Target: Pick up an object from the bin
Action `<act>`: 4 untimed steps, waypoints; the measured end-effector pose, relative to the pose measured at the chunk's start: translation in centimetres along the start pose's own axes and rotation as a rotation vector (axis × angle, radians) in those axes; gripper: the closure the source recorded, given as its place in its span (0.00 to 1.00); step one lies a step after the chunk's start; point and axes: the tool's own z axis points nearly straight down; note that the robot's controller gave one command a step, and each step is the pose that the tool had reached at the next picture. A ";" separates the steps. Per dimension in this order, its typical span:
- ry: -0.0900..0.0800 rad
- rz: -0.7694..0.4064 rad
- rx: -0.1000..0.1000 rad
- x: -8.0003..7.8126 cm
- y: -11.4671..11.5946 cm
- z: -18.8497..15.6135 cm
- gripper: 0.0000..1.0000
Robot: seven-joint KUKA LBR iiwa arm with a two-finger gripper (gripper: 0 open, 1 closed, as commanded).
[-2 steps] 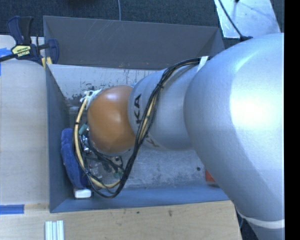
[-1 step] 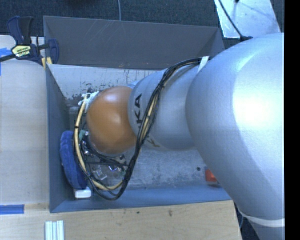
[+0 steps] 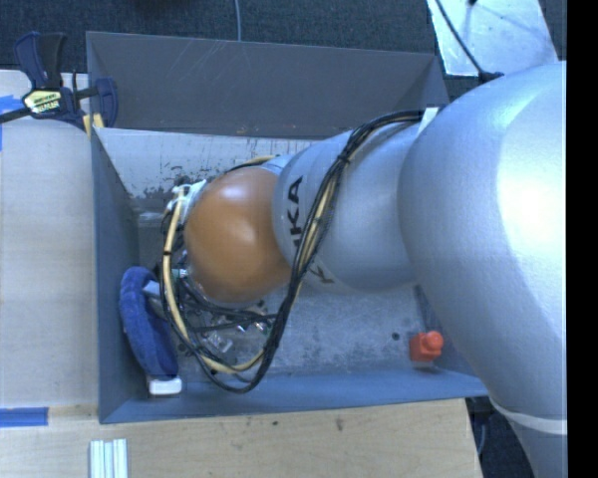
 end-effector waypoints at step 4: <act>0.012 -0.257 -0.004 0.5 0.5 -0.3 0.00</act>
Offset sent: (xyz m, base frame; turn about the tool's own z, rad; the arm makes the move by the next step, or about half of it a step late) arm -0.0132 0.0175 -0.0025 -0.1270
